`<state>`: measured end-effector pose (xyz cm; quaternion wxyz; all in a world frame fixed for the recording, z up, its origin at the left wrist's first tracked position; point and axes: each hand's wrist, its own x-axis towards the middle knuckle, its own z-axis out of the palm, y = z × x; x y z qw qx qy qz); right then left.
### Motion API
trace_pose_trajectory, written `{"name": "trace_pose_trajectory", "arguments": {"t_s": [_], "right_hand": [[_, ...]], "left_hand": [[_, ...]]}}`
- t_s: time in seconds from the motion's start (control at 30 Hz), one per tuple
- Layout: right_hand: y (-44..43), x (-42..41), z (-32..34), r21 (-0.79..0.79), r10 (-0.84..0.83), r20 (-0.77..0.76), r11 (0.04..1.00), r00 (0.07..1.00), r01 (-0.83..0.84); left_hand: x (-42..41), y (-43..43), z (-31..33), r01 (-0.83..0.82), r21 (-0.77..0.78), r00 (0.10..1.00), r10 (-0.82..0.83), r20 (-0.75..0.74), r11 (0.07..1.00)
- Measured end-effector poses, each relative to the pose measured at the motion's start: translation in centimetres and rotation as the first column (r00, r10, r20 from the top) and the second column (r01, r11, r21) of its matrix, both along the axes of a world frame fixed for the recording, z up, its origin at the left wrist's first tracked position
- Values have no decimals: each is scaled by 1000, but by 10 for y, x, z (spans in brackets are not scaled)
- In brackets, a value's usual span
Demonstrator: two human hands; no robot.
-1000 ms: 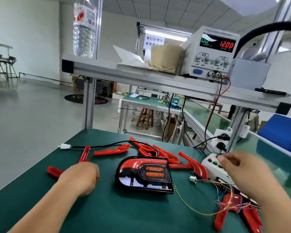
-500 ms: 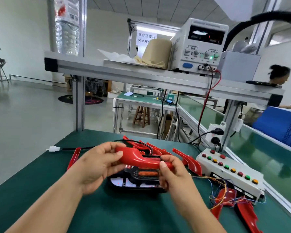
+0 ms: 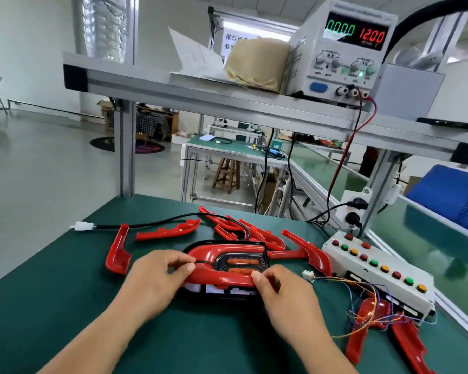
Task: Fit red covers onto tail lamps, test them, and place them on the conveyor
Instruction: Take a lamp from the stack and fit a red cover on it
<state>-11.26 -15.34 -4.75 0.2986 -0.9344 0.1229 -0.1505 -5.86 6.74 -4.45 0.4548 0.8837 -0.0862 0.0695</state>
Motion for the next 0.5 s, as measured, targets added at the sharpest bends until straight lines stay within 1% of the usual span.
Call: {"name": "trace_pose_trajectory", "arguments": {"t_s": [0.1, 0.2, 0.4, 0.43, 0.5], "right_hand": [[3, -2, -1, -18, -6, 0, 1000, 1000, 6], [5, -4, -2, -42, -16, 10, 999, 1000, 16], [3, -4, -3, -62, -4, 32, 998, 999, 6], [2, -4, -4, -56, 0, 31, 998, 1000, 1], [1, -4, -5, -39, 0, 41, 999, 999, 1]], "left_hand": [[-2, 1, 0, 35, 92, 998, -40, 48, 995], [-3, 2, 0, 89, 108, 994, -95, 52, 990], [0, 6, 0, 108, 156, 990, -121, 71, 982], [0, 6, 0, 100, 187, 990, -116, 78, 977], [0, 6, 1, 62, 310, 991, -96, 94, 949]]}}
